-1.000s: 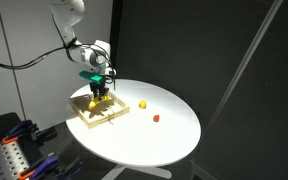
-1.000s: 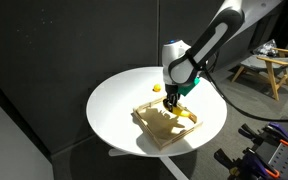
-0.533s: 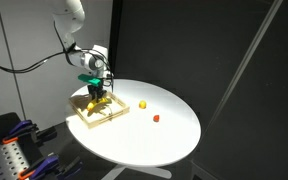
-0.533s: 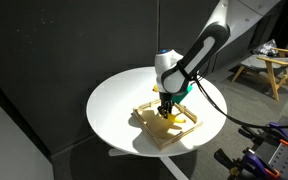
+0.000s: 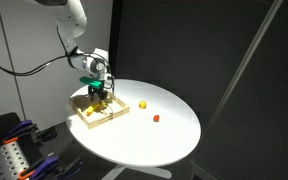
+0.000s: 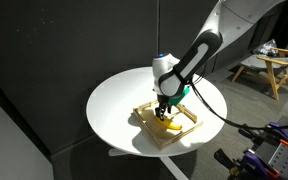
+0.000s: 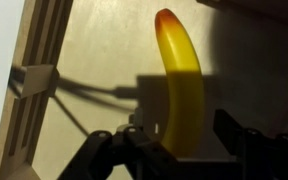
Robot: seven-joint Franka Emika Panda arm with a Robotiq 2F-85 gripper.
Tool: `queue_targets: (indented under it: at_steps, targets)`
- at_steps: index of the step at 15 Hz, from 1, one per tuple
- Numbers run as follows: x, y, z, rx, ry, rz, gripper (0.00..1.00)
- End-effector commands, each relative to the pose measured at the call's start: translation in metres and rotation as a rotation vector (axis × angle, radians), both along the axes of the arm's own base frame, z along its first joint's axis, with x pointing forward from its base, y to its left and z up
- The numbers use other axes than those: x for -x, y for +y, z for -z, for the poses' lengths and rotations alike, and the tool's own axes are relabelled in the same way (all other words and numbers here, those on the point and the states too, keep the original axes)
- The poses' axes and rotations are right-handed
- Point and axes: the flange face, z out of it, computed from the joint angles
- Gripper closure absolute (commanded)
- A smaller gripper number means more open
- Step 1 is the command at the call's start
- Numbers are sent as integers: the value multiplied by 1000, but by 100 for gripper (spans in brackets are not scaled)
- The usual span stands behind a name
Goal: Put the banana in the box
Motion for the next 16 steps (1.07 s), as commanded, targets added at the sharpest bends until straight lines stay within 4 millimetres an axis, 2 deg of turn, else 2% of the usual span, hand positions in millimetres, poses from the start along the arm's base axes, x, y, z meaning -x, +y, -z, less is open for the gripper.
queue_targets:
  at_steps: [1,7,16]
  targets:
    - [-5,3,-17,6,3,2,0]
    - [-2,2,-54,31,16,24,0]
    - [6,-23,-119,77,-68,125,0]
